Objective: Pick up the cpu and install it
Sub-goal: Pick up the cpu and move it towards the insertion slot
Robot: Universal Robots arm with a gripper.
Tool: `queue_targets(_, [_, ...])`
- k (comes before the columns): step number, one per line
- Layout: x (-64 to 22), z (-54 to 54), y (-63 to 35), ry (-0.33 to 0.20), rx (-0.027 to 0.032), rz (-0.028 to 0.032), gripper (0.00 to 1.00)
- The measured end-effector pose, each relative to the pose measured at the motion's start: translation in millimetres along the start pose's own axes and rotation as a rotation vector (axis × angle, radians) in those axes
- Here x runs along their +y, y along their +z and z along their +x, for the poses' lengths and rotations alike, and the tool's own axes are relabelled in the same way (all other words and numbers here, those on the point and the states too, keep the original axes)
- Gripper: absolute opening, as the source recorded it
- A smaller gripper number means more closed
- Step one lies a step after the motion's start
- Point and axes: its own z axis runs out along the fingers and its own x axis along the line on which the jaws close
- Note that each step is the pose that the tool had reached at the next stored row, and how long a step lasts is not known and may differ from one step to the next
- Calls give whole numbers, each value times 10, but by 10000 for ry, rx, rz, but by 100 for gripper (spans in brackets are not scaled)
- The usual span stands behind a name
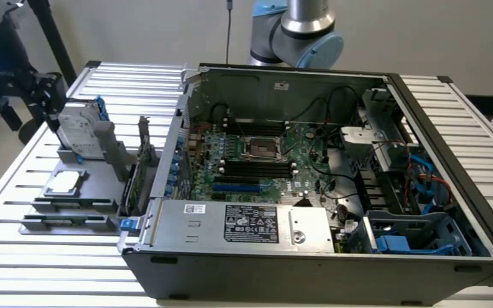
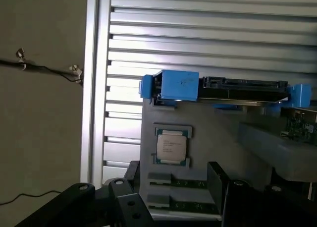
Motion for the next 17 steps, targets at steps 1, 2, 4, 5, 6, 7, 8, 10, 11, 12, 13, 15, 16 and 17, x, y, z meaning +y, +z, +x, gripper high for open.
queue_targets(1, [-1, -3, 18, -53, 0, 2, 65])
queue_targets(2, [-3, -6, 36, -98, 1, 4, 65])
queue_targets(4, [-6, -13, 72, -152, 2, 7, 65])
queue_targets(5, [-8, -18, 90, -161, 1, 7, 65])
queue_targets(6, [-9, -24, 109, -164, 0, 7, 65])
queue_targets(7, [-10, -26, 125, -162, 2, 8, 65])
queue_targets(8, [-14, -28, 143, -163, 2, 8, 65])
queue_targets(10, [-21, -31, 179, -163, 2, 8, 65])
queue_targets(11, [-24, -31, 199, -163, 2, 8, 65])
queue_targets(12, [-26, -32, 217, -162, 1, 7, 65])
queue_targets(13, [-29, -33, 235, -161, 1, 7, 65])
queue_targets(15, [-31, -34, 271, -143, 2, 7, 65])
queue_targets(16, [-32, -35, 289, -131, 2, 6, 65])
queue_targets(17, [-32, -36, 308, -122, 1, 5, 65])
